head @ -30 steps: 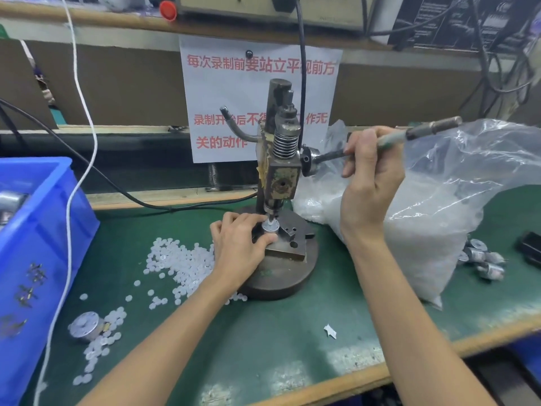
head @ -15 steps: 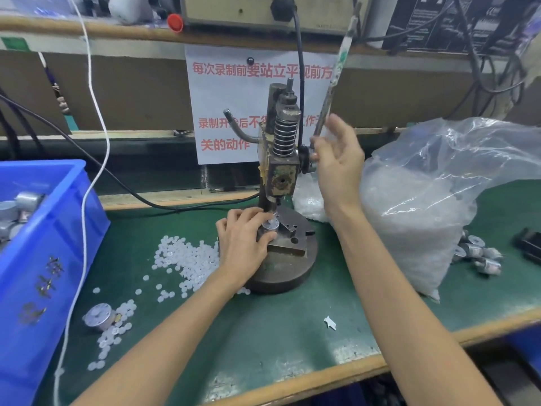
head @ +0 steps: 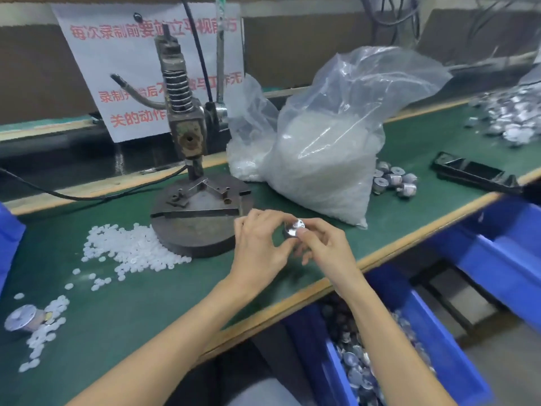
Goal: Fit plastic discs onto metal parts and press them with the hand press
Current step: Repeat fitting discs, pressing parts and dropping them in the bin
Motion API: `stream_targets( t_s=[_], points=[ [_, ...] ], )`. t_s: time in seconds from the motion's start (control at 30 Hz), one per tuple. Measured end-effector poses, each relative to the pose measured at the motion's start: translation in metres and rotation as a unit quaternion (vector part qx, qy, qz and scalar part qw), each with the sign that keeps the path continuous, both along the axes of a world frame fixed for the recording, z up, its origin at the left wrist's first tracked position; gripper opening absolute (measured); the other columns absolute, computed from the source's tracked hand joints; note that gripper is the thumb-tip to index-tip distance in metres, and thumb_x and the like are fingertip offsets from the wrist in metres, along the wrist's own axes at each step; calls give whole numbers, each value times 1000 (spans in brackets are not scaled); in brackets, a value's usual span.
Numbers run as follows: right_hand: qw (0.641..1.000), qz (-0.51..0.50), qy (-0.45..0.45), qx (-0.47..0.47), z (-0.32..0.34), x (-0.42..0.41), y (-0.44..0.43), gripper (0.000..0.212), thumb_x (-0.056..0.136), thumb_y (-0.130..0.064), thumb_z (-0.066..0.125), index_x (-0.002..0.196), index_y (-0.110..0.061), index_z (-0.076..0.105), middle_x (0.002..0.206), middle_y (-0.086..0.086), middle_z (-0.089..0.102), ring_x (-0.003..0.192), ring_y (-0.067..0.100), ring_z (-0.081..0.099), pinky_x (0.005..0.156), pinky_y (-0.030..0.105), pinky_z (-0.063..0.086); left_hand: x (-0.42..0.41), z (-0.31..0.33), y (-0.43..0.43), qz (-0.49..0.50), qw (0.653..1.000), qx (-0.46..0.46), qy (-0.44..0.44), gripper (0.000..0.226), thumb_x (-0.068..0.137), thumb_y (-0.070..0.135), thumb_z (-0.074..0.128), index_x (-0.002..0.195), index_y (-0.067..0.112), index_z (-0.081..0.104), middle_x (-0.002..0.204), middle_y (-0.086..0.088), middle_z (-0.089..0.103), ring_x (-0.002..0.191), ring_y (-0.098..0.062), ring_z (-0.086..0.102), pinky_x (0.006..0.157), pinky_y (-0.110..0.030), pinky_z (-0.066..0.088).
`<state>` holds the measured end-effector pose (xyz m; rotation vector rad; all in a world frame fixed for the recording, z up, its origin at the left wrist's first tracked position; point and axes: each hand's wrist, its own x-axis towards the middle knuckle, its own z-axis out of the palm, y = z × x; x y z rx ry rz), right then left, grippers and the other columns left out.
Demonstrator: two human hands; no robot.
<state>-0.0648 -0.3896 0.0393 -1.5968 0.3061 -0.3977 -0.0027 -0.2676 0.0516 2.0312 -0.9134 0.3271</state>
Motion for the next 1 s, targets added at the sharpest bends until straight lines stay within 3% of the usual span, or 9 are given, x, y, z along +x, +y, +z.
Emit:
stream_targets(
  t_s=[0.13,0.23,0.33,0.43,0.5,0.6,0.7,0.83,1.0],
  points=[
    [996,-86,14,8,-16,-53,-34,13,92,-3,56,96,-10,66,68,-5,68,55,8,57,45,21,44,-36,-13,-50,-83,995,59,-16,21,71,16,73,90,18,66,89,7,64,85,-17,56,73,-26,23],
    [988,-144,55,21,-37,-92,-59,16,92,-4,55,87,-15,65,55,-5,63,47,8,54,44,20,43,-63,-31,-82,-150,981,118,-16,21,74,16,73,94,15,65,93,3,65,89,-22,56,71,-25,21],
    [972,-199,121,41,-69,-125,-79,12,91,-13,58,85,-20,65,56,-6,65,45,6,55,42,19,42,-88,-55,-100,-216,963,159,18,22,80,13,69,101,10,64,98,-3,66,96,-25,57,79,-28,34],
    [940,-263,200,85,-116,-150,-95,12,91,-18,59,80,-17,63,64,-3,65,41,5,53,38,18,39,-101,-77,-99,-203,951,227,52,16,87,17,62,102,13,60,100,-1,65,98,-22,57,81,-34,43],
    [909,-291,281,101,-152,-163,-101,17,91,-12,55,76,-7,62,71,8,63,47,11,56,45,20,44,-101,-88,-93,-183,945,265,52,6,89,20,59,93,16,58,94,2,66,93,-21,58,73,-34,43],
    [874,-315,363,77,-193,-175,-104,27,90,-12,54,93,12,65,77,19,62,70,27,60,71,40,51,-98,-95,-82,-169,938,301,43,7,90,24,58,87,18,56,90,4,66,89,-21,59,65,-31,39],
    [874,-326,353,69,-204,-175,-104,31,94,-16,51,109,9,61,84,13,61,79,32,63,81,46,52,-96,-95,-78,-161,937,308,36,9,90,27,57,87,19,56,90,6,65,86,-19,58,62,-28,33],
    [883,-314,345,55,-202,-177,-100,40,96,-17,48,135,-10,47,111,8,61,85,22,64,84,40,53,-95,-90,-75,-164,939,301,28,11,92,28,56,87,19,56,87,6,65,79,-16,58,60,-26,36],
    [875,-361,321,45,-186,-173,-97,33,93,-11,46,124,-6,55,105,15,66,88,26,63,86,45,52,-92,-77,-70,-161,946,280,35,12,92,28,56,84,21,53,81,8,62,74,-14,56,59,-27,38]
  ],
)
